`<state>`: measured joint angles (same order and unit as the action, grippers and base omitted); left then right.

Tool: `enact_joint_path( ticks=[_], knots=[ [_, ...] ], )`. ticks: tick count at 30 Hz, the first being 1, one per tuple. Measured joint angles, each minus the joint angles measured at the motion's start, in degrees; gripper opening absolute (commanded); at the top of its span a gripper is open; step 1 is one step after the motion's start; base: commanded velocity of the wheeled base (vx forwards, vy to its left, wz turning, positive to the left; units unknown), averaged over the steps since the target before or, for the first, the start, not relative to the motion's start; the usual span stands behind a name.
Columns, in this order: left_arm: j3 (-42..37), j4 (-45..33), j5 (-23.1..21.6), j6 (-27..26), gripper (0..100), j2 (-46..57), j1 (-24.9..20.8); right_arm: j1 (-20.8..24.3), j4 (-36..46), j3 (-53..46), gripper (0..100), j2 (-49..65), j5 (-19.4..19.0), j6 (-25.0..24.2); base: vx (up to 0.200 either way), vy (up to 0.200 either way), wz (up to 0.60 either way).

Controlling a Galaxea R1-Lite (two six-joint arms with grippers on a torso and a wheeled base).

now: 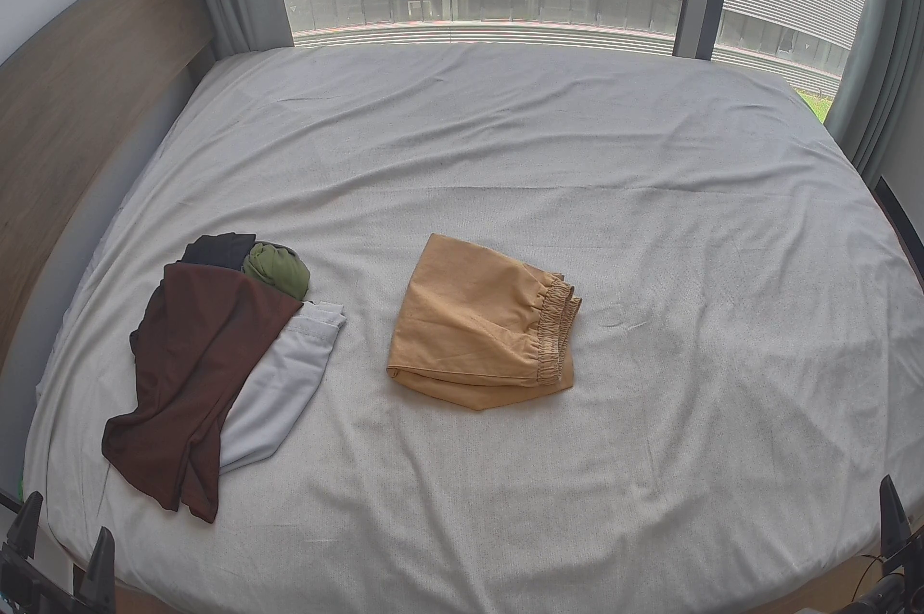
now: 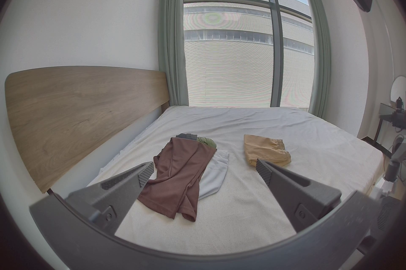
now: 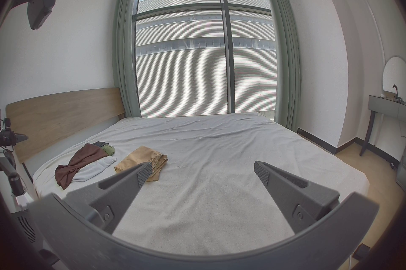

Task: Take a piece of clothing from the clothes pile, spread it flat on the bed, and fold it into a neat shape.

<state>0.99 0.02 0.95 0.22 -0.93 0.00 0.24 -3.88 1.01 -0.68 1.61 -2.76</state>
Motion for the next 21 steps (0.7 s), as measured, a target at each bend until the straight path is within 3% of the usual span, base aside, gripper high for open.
enact_joint_path(
  ticks=[4, 9, 16, 21],
  knots=[
    [0.0, 0.0, -0.1, 0.0, 100, 0.0, 0.0, 0.0, 0.0, 0.0, 100, 0.0, 1.5, 0.6, 0.0, 0.0, 0.0],
    [0.0, 0.0, -0.1, 0.1, 100, 0.0, 0.0, -0.1, 0.0, 0.0, 100, 0.0, -2.6, 0.9, 0.0, 0.0, 0.0],
    [0.0, 0.0, 0.0, 0.2, 100, 0.0, 0.0, -0.2, -0.1, 0.0, 100, 0.0, -3.2, -0.8, 0.0, 0.0, 0.0],
    [0.0, 0.0, 0.0, 0.2, 100, 0.0, 0.0, -0.2, 0.9, 0.0, 100, 0.0, -0.7, 0.4, 0.0, 0.0, 0.0]
  ],
)
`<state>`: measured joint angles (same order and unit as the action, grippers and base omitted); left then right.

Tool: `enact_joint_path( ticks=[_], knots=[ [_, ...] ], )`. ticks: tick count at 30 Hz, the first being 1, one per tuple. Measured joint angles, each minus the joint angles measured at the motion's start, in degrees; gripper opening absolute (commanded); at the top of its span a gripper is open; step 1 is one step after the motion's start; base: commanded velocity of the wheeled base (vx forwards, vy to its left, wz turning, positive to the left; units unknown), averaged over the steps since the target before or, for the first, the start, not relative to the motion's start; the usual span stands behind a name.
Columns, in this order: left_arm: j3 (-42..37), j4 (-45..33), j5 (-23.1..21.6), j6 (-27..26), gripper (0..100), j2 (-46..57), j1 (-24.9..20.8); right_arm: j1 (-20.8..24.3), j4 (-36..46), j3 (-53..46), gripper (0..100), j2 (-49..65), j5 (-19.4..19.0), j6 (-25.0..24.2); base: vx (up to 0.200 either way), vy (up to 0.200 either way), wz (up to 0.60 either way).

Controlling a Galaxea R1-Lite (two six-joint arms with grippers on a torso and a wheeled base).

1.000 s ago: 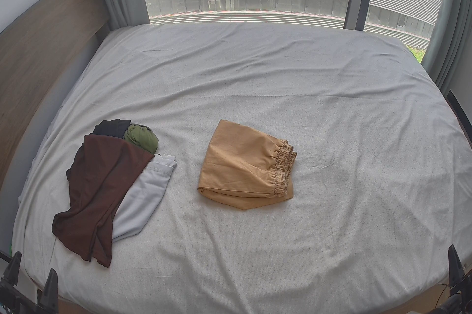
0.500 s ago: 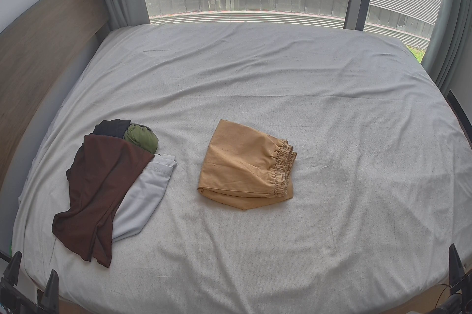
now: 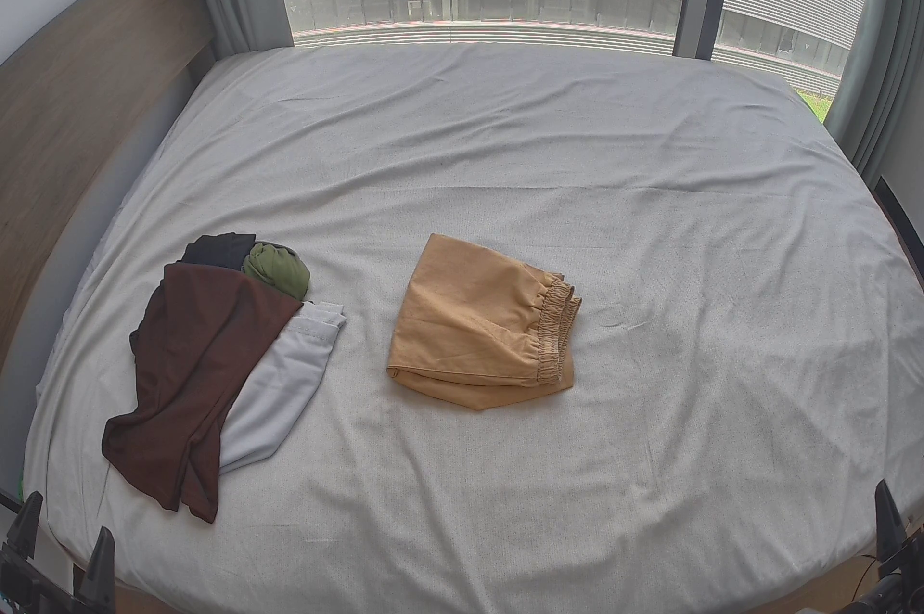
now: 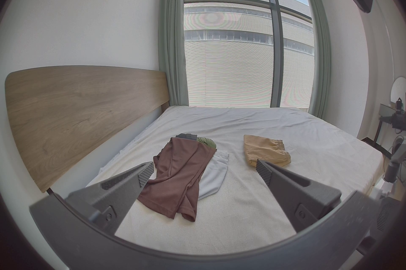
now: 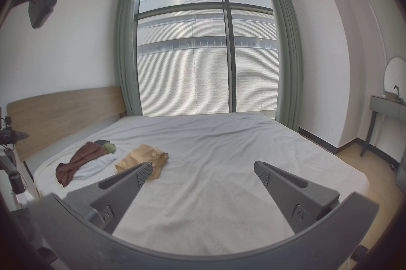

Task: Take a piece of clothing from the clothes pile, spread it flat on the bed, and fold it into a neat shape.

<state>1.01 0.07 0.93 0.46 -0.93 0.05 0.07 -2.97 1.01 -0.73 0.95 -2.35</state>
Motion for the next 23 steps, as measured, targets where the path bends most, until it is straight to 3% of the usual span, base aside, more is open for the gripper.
enact_joint_path(
  ticks=[4, 23],
  knots=[
    [0.0, 0.0, 0.1, 0.1, 100, 0.0, 0.0, 0.0, 3.6, 0.0, 100, 0.0, 0.9, 1.3, 0.0, 0.0, 0.0],
    [0.0, 0.0, 0.1, -0.2, 100, 0.0, 0.0, 0.2, 2.9, 0.0, 100, 0.0, -0.2, 2.4, 0.0, 0.0, 0.0]
  ],
)
